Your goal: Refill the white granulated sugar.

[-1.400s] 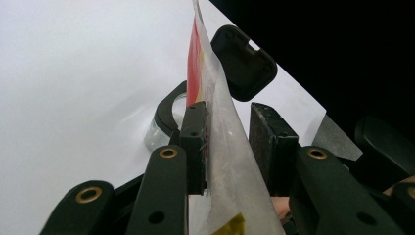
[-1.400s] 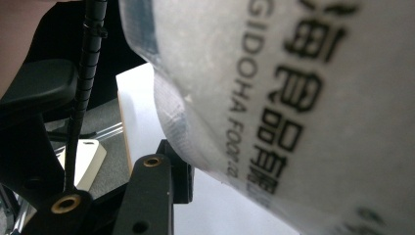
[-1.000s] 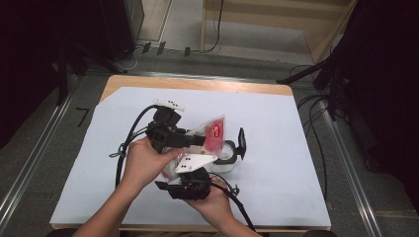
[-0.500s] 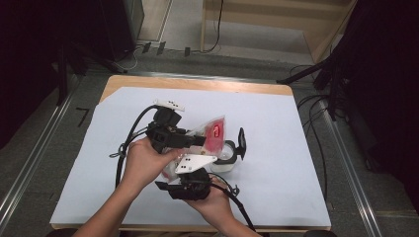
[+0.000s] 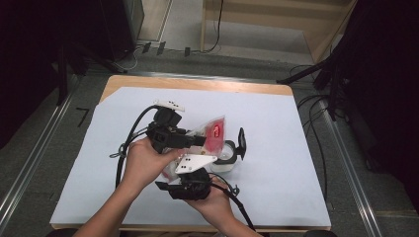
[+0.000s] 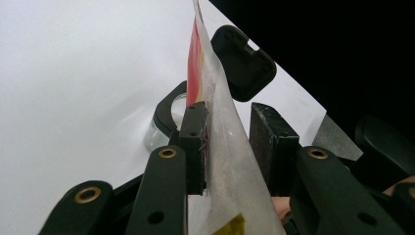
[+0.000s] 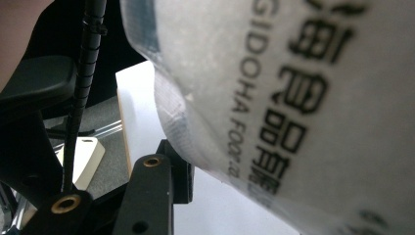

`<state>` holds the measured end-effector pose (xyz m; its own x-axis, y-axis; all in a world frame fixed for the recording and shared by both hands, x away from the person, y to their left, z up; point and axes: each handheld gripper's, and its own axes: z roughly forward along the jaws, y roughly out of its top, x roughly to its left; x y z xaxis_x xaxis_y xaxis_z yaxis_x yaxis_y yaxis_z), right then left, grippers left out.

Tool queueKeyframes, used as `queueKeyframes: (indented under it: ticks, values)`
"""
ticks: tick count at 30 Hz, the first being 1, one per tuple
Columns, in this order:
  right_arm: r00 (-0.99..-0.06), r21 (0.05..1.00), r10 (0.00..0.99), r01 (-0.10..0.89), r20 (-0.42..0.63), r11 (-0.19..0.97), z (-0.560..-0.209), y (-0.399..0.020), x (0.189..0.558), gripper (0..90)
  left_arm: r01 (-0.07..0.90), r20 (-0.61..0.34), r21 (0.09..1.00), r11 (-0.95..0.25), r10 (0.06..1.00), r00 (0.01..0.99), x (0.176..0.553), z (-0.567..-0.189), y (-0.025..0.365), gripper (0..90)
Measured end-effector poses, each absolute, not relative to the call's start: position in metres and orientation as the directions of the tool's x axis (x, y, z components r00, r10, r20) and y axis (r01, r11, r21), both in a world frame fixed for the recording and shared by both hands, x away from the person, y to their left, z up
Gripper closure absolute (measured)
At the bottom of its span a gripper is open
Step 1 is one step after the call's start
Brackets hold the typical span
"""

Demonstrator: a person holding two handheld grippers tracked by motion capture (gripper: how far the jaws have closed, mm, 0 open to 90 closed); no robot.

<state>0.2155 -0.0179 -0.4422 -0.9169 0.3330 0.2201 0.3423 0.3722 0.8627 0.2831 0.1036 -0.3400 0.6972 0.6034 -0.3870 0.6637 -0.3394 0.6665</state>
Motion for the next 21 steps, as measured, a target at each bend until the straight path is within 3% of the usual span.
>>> queueKeyframes:
  ticks: [21]
  values:
    - [-0.918,0.864,0.331,0.338,0.216,0.373,-0.4428,-0.0177,0.2159,62.4,0.66,-0.384,0.669,-0.342,0.602,0.7,0.2827,-0.3403,0.103,68.8]
